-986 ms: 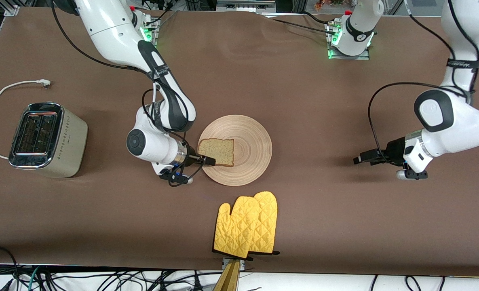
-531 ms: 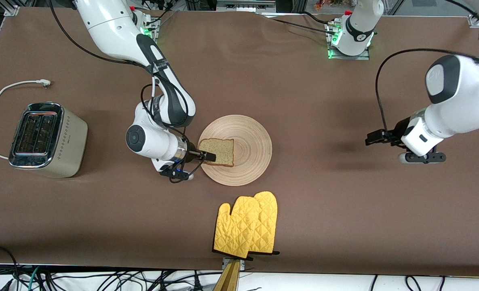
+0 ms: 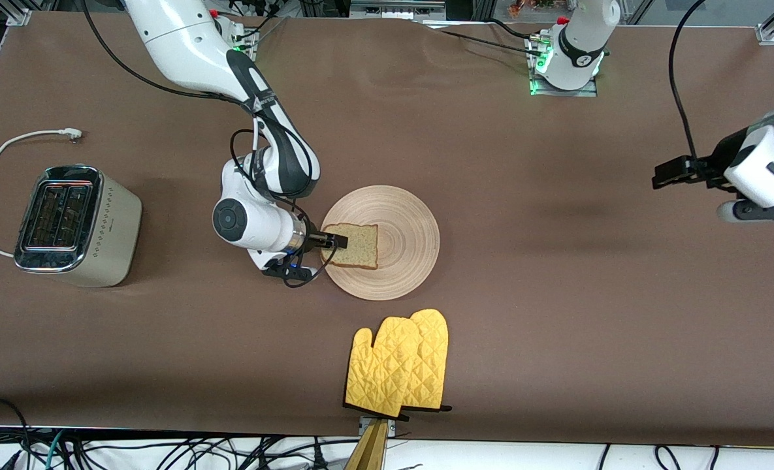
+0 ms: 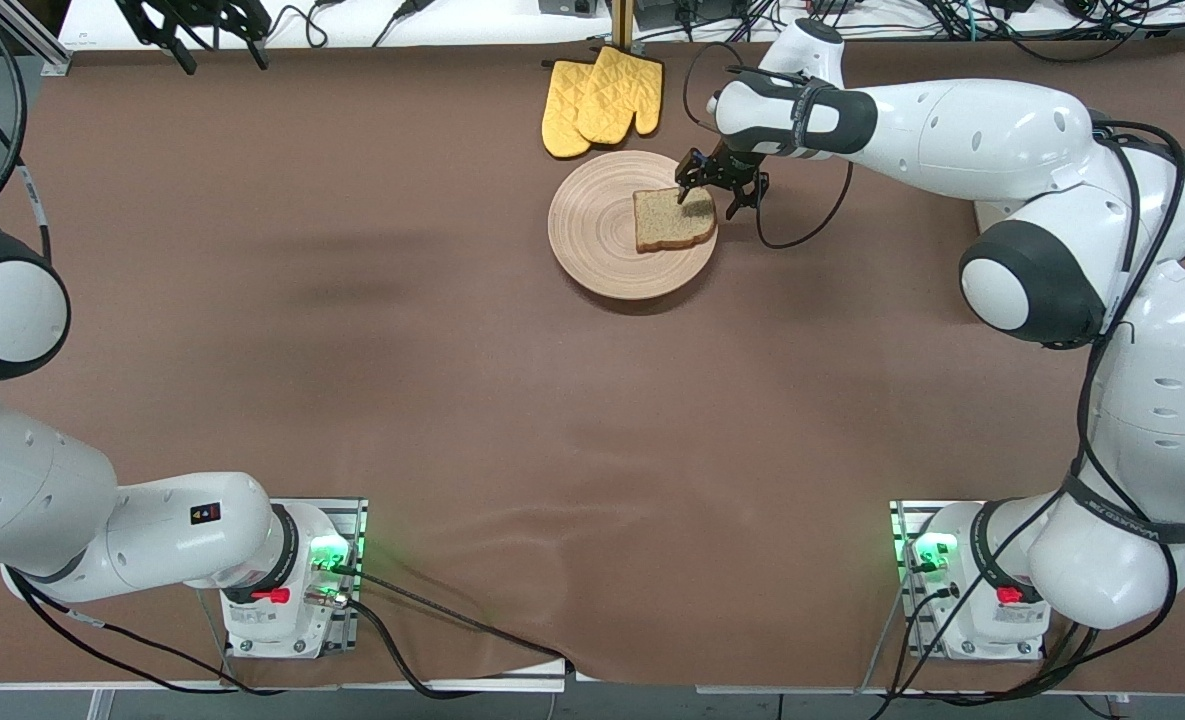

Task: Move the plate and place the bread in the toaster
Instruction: 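Lower the right gripper to the bread while the left gripper withdraws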

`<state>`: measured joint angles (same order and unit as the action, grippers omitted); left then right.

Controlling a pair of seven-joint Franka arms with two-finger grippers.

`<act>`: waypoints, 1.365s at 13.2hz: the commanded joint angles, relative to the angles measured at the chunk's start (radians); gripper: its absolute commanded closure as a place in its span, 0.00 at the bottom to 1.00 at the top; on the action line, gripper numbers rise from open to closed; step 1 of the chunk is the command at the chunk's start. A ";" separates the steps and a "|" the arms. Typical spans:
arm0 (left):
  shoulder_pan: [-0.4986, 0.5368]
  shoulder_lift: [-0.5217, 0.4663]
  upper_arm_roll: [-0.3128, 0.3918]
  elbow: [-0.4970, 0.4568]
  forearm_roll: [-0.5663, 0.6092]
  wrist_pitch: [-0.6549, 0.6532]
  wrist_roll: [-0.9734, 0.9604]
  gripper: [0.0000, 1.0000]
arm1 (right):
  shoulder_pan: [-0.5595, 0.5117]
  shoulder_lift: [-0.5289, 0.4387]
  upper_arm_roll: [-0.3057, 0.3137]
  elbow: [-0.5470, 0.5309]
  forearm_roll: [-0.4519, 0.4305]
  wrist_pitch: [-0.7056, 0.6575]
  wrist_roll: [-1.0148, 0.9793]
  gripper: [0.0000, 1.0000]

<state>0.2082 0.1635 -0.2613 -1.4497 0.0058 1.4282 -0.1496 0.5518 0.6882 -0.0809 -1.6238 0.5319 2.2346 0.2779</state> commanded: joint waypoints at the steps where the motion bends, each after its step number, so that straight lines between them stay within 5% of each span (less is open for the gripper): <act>1: -0.042 -0.042 0.014 0.022 0.030 -0.040 -0.060 0.00 | 0.008 -0.036 -0.008 -0.031 -0.039 -0.015 0.010 0.00; 6: -0.214 -0.136 0.174 0.020 0.026 -0.045 -0.062 0.00 | 0.022 -0.036 -0.010 -0.027 -0.081 -0.013 0.020 0.01; 11: -0.216 -0.134 0.178 0.018 0.019 -0.040 -0.047 0.00 | 0.023 -0.036 -0.008 -0.019 -0.113 -0.010 0.021 0.21; 18: -0.205 -0.128 0.234 -0.028 -0.072 -0.029 -0.007 0.00 | 0.036 -0.033 -0.008 -0.013 -0.158 -0.004 0.023 0.25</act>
<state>0.0079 0.0433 -0.0418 -1.4653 -0.0502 1.3939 -0.1809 0.5761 0.6720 -0.0818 -1.6237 0.3996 2.2289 0.2784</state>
